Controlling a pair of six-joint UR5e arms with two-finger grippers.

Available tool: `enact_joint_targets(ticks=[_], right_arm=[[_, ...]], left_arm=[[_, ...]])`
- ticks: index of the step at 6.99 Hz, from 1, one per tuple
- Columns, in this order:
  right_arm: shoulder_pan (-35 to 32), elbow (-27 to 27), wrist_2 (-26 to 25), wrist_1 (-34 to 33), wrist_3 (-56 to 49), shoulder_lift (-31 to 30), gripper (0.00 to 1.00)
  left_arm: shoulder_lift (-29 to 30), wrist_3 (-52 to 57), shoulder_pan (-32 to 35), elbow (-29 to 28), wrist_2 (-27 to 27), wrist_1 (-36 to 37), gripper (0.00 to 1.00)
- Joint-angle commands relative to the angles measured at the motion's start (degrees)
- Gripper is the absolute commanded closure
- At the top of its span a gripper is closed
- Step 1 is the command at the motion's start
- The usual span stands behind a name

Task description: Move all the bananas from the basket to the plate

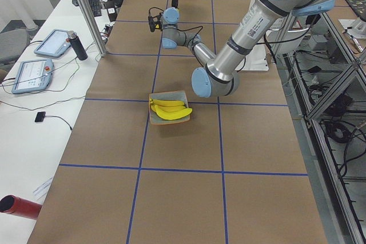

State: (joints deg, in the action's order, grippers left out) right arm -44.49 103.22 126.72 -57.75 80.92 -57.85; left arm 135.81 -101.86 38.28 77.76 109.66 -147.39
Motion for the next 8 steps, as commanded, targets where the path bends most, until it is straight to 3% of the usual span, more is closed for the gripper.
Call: enact_joint_targets(ticks=[1,3,6,8], right_arm=[[-0.1,0.9,-0.1,0.0,0.2,-0.3,0.00],[-2.1,1.2,0.5,-0.4,-0.5,-1.2,0.00],[-8.4,1.1,0.2,-1.1,-7.7,-7.3,0.00],[-9.9,0.8,-0.1,-8.0,-18.3,-9.2,0.00]], left_arm=[[-0.1,0.3,0.2,-0.2,0.0,0.0,1.00],[-3.2,2.6,1.5,0.6,2.7,-1.0,1.00],[-13.9,13.4,7.0,7.3,13.1,-2.8,1.00],[-19.5,21.2,9.9,8.6,17.5,-4.8,1.00]])
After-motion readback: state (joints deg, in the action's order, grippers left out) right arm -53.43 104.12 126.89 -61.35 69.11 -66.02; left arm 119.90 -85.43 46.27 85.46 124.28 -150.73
